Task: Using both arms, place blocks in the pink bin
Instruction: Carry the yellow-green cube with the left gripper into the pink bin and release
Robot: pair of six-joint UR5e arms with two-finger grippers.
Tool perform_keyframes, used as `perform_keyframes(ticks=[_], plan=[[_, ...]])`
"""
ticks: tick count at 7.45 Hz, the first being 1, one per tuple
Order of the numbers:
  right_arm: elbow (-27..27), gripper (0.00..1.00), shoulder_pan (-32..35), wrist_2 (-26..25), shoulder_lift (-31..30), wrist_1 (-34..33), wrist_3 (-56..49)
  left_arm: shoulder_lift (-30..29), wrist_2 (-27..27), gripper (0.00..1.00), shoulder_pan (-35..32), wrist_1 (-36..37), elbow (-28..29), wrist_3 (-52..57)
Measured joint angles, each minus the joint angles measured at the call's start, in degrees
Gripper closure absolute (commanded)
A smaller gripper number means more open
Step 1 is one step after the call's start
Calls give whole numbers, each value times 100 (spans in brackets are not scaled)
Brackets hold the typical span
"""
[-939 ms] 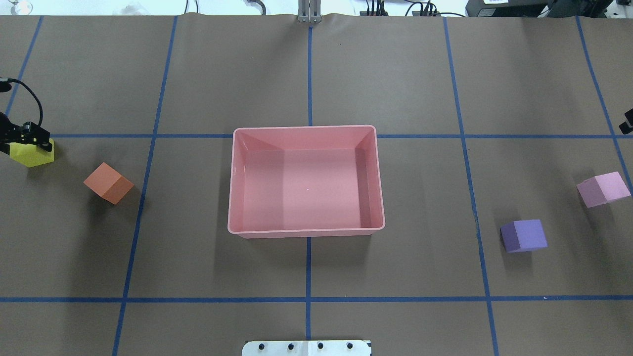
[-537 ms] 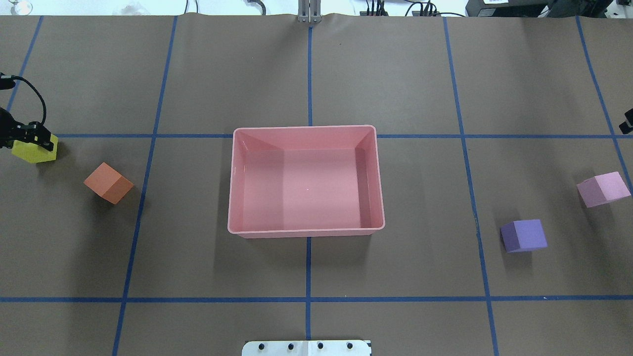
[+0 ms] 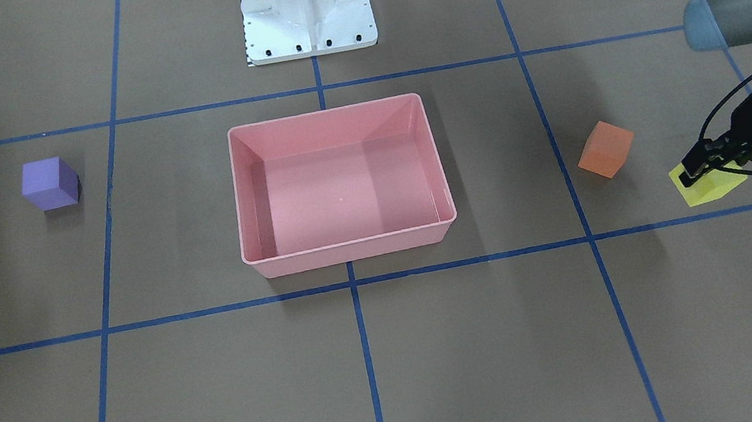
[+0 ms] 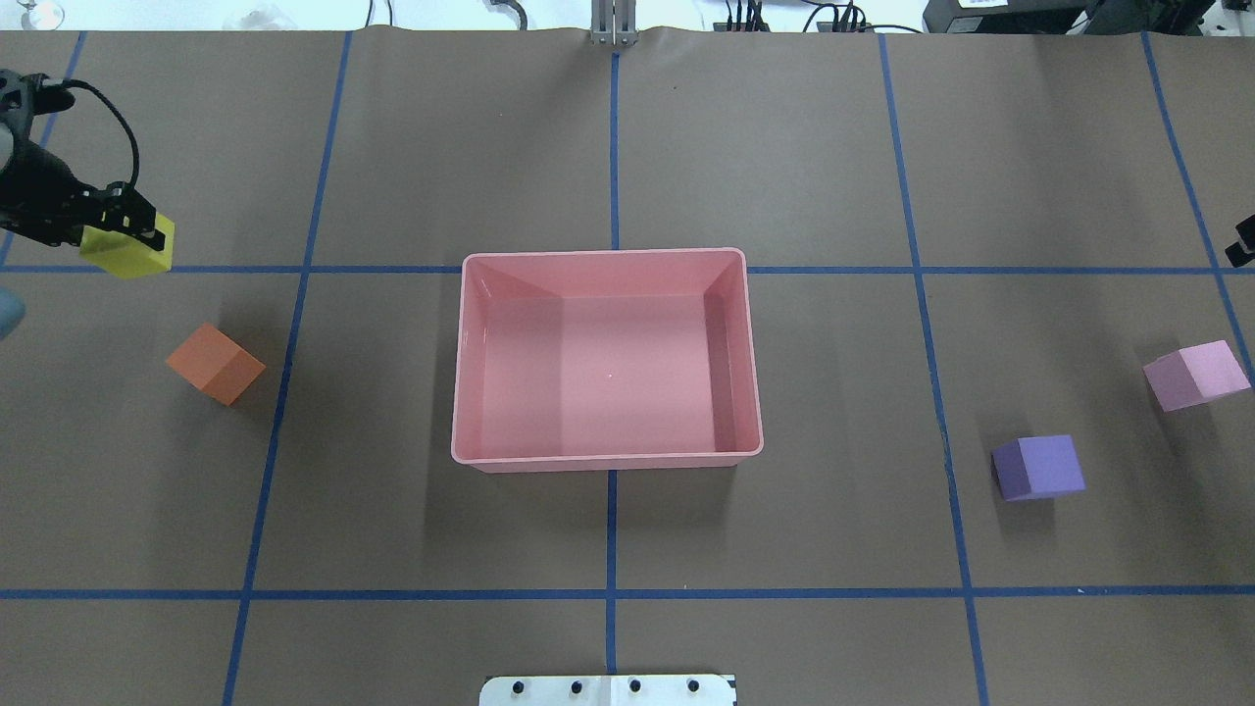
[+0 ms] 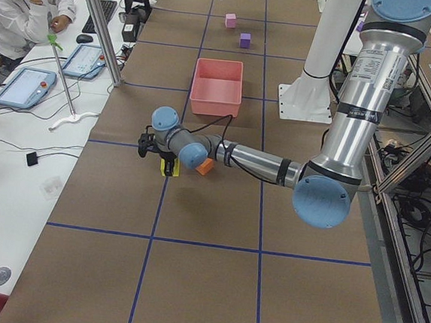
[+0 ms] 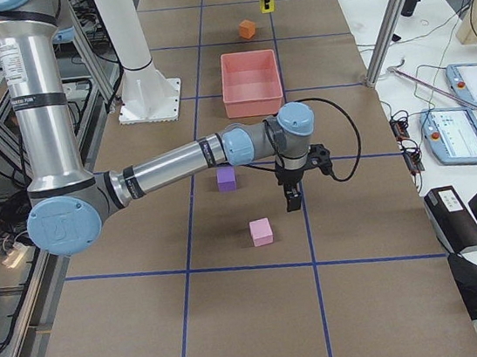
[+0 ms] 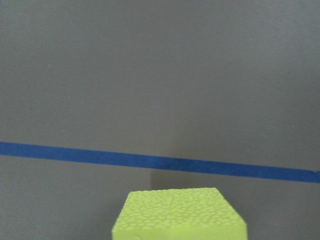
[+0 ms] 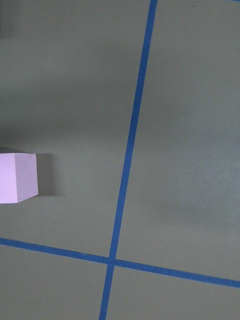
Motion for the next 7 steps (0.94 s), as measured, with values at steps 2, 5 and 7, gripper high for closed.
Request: perform_keyframes(ticks=[2, 5, 7], plan=[[55, 0, -111, -6, 10, 6, 6, -718, 59, 94, 611, 888, -670, -930], [95, 0, -195, -7, 78, 0, 43, -2004, 718, 32, 2018, 1121, -712, -2802], [176, 0, -304, -6, 108, -2, 250, -2648, 1010, 0, 2521, 1182, -451, -3356]])
